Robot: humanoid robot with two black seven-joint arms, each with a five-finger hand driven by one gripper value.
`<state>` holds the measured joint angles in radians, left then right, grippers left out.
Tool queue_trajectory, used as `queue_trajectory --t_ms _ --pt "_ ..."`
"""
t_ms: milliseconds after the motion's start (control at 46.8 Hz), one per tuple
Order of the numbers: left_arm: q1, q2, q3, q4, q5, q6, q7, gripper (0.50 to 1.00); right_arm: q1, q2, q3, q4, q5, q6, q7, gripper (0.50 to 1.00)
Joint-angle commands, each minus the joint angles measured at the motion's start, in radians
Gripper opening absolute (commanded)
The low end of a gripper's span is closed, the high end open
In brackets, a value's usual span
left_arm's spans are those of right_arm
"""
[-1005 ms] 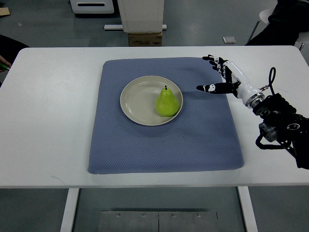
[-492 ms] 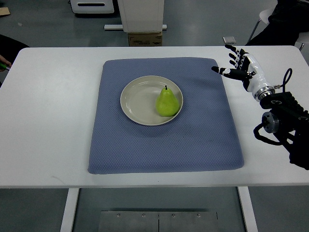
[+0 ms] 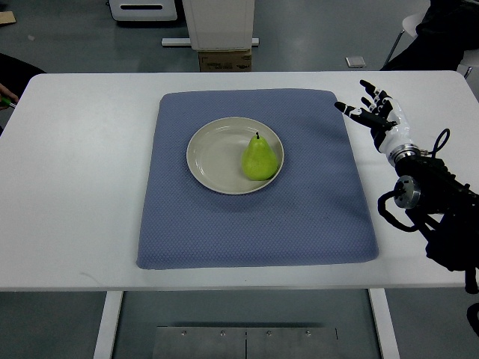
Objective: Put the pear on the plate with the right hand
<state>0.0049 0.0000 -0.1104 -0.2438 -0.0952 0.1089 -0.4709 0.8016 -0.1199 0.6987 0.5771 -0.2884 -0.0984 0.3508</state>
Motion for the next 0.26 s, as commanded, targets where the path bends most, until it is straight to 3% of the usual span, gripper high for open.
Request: queue_trajectory --t_ms 0,235 --pt "0.000 0.000 0.000 0.000 0.000 0.000 0.000 1.000 -0.008 0.019 0.036 0.000 0.000 0.000 0.004 1.000" --pt "0.000 0.000 0.000 0.000 0.000 0.000 0.000 1.000 -0.016 0.043 0.065 0.003 -0.001 0.000 0.007 1.000"
